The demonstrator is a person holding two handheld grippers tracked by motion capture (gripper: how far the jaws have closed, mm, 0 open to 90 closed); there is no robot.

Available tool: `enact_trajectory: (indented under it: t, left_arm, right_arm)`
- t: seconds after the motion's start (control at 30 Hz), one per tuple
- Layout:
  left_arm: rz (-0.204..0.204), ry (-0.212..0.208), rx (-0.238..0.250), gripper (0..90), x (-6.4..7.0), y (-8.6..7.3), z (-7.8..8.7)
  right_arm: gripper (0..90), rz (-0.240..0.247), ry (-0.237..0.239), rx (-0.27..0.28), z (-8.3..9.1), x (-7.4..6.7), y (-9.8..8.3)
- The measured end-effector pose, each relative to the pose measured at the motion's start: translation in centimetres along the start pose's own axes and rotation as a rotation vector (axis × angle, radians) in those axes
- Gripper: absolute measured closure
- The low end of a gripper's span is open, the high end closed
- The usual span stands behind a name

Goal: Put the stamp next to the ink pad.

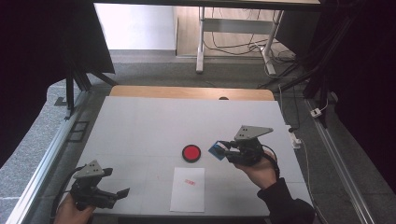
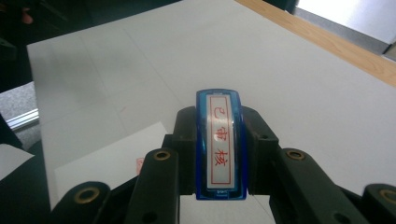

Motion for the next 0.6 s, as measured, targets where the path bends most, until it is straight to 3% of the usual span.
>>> enact_trajectory:
  t: [0.6]
  left_arm:
    - [-0.002,0.008,-0.008,0.7,0.1,0.0,-0.1]
  right_arm:
    - [70.6,-0.034,-0.14,-0.077,0.3,3.8,-2.5]
Point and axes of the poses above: each handheld gripper's, and its own axes: z roughly backward along the jaws, y roughly out of its top, x roughly to its right, the point moved 6 cm from there along -z, roughly forward along the jaws, and after that the axes turned 1 degree about -x, right-handed, at the moved point
